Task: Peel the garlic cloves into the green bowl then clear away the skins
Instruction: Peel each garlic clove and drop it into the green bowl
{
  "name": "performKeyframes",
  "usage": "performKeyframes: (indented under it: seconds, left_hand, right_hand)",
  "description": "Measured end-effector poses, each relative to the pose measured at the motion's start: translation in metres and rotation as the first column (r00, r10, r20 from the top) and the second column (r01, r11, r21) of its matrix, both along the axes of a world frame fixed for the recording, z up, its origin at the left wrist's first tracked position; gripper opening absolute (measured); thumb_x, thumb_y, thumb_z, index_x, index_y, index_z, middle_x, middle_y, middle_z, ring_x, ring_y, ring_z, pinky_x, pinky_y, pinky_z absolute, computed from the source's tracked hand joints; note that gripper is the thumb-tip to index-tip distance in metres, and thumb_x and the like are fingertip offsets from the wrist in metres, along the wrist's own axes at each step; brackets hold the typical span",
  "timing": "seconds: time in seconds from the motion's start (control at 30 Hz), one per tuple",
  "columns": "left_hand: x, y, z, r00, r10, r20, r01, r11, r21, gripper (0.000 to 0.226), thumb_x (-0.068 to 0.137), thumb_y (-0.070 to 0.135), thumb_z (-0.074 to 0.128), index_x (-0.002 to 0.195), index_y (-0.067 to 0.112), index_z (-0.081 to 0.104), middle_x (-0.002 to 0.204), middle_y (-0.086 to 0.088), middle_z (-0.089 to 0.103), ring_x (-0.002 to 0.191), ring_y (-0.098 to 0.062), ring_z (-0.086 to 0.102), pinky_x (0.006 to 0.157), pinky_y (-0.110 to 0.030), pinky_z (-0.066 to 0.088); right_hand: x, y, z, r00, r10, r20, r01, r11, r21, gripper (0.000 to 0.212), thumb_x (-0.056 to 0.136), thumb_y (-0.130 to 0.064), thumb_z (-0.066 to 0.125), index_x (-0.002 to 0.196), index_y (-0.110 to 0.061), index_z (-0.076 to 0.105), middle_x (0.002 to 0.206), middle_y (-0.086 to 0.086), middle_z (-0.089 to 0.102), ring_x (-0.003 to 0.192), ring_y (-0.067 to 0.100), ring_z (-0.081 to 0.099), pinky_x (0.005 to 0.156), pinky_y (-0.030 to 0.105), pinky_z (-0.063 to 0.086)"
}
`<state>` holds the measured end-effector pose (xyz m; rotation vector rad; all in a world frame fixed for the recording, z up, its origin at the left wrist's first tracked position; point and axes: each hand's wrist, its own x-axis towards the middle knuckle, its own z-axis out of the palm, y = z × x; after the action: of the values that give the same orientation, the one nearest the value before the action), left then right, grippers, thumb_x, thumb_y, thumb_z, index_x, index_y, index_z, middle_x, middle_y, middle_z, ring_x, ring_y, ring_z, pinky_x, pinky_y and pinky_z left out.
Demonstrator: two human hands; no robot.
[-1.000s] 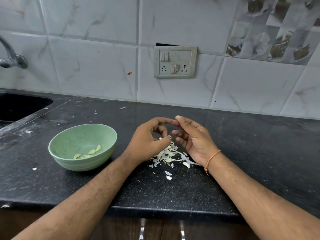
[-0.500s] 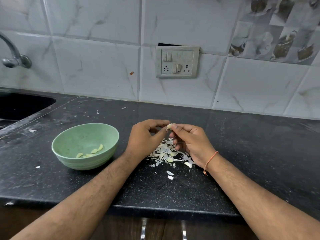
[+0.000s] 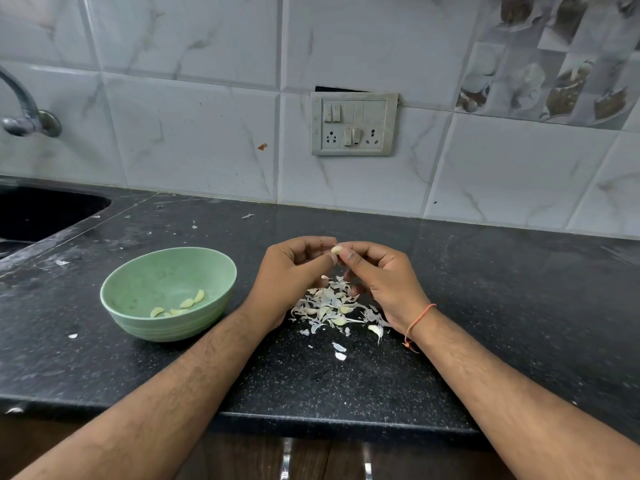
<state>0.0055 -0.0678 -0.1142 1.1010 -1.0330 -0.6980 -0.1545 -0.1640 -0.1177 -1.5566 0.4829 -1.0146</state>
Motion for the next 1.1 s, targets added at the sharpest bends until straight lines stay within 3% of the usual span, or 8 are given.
performKeyframes:
  seconds: [0.23, 0.3, 0.4, 0.5, 0.63, 0.87, 0.97, 1.1]
  left_hand:
    - [0.004, -0.003, -0.002, 0.989, 0.005, -0.147, 0.000, 0.999, 0.036, 0.013, 0.092, 0.010, 0.082, 0.105, 0.011, 0.084, 0.096, -0.017, 0.079, 0.086, -0.018, 0.072, 0.077, -0.027, 0.061]
    - [0.004, -0.003, -0.003, 0.988, 0.002, -0.153, 0.007, 0.998, 0.056, 0.012, 0.091, 0.009, 0.082, 0.103, 0.010, 0.084, 0.093, -0.015, 0.079, 0.085, -0.018, 0.073, 0.079, -0.029, 0.062]
    - [0.004, -0.002, -0.003, 0.991, 0.014, -0.131, -0.005, 0.997, 0.074, 0.009, 0.091, 0.007, 0.081, 0.099, 0.010, 0.084, 0.094, -0.017, 0.079, 0.084, -0.018, 0.073, 0.082, -0.031, 0.063]
    - [0.003, -0.002, -0.003, 0.994, 0.020, -0.108, -0.011, 0.996, 0.084, 0.010, 0.090, 0.004, 0.079, 0.094, 0.011, 0.085, 0.092, -0.018, 0.080, 0.082, -0.017, 0.072, 0.083, -0.033, 0.062]
    - [0.002, -0.001, -0.002, 0.995, -0.010, -0.096, 0.020, 0.994, 0.106, 0.012, 0.086, 0.000, 0.080, 0.091, 0.010, 0.085, 0.086, -0.015, 0.078, 0.078, -0.018, 0.068, 0.079, -0.031, 0.059]
    - [0.002, -0.002, 0.000, 0.979, -0.046, -0.200, 0.072, 0.989, 0.128, 0.025, 0.088, -0.004, 0.077, 0.108, 0.010, 0.075, 0.085, -0.008, 0.072, 0.073, -0.013, 0.068, 0.076, -0.026, 0.061]
    - [0.003, -0.003, 0.000, 0.979, -0.057, -0.198, 0.082, 0.989, 0.123, 0.023, 0.091, -0.003, 0.074, 0.110, 0.010, 0.074, 0.079, -0.003, 0.069, 0.071, -0.011, 0.066, 0.073, -0.024, 0.060]
    - [0.004, -0.003, 0.000, 0.974, -0.080, -0.212, 0.101, 0.991, 0.091, 0.021, 0.092, -0.002, 0.076, 0.109, 0.010, 0.074, 0.078, -0.001, 0.070, 0.070, -0.009, 0.066, 0.072, -0.023, 0.059]
  right_hand:
    - [-0.003, -0.007, 0.000, 0.996, -0.031, -0.079, 0.020, 0.990, -0.140, 0.017, 0.097, -0.019, 0.078, 0.112, -0.015, 0.082, 0.097, 0.010, 0.076, 0.076, 0.019, 0.067, 0.064, 0.042, 0.059]
    - [-0.004, -0.009, -0.001, 0.990, -0.066, -0.125, 0.037, 0.974, -0.222, 0.017, 0.097, -0.021, 0.077, 0.113, -0.017, 0.082, 0.095, 0.014, 0.077, 0.072, 0.024, 0.069, 0.064, 0.044, 0.063]
    - [-0.005, -0.010, -0.004, 0.972, -0.164, -0.169, 0.084, 0.911, -0.404, 0.019, 0.098, -0.024, 0.078, 0.116, -0.023, 0.083, 0.093, 0.003, 0.080, 0.072, 0.029, 0.073, 0.067, 0.051, 0.065]
    - [-0.007, -0.009, -0.006, 0.952, -0.250, -0.174, 0.107, 0.810, -0.577, 0.020, 0.096, -0.029, 0.080, 0.116, -0.027, 0.083, 0.094, -0.008, 0.079, 0.081, 0.016, 0.075, 0.073, 0.045, 0.063]
    - [-0.009, -0.008, -0.002, 0.941, -0.271, -0.201, 0.074, 0.748, -0.660, 0.023, 0.093, -0.032, 0.083, 0.115, -0.026, 0.083, 0.098, -0.015, 0.079, 0.091, 0.006, 0.075, 0.079, 0.032, 0.062]
    - [-0.010, -0.008, 0.000, 0.959, -0.172, -0.226, 0.003, 0.801, -0.598, 0.023, 0.096, -0.028, 0.078, 0.118, -0.025, 0.082, 0.103, -0.012, 0.079, 0.095, 0.009, 0.075, 0.083, 0.027, 0.059]
    - [-0.006, -0.007, -0.001, 0.977, -0.096, -0.193, -0.007, 0.881, -0.474, 0.025, 0.094, -0.029, 0.078, 0.118, -0.022, 0.082, 0.103, -0.003, 0.074, 0.088, 0.011, 0.071, 0.074, 0.037, 0.063]
    - [-0.004, -0.007, -0.003, 0.994, 0.014, -0.108, -0.045, 0.957, -0.285, 0.022, 0.097, -0.014, 0.075, 0.118, -0.009, 0.081, 0.110, 0.013, 0.073, 0.090, 0.014, 0.072, 0.066, 0.033, 0.061]
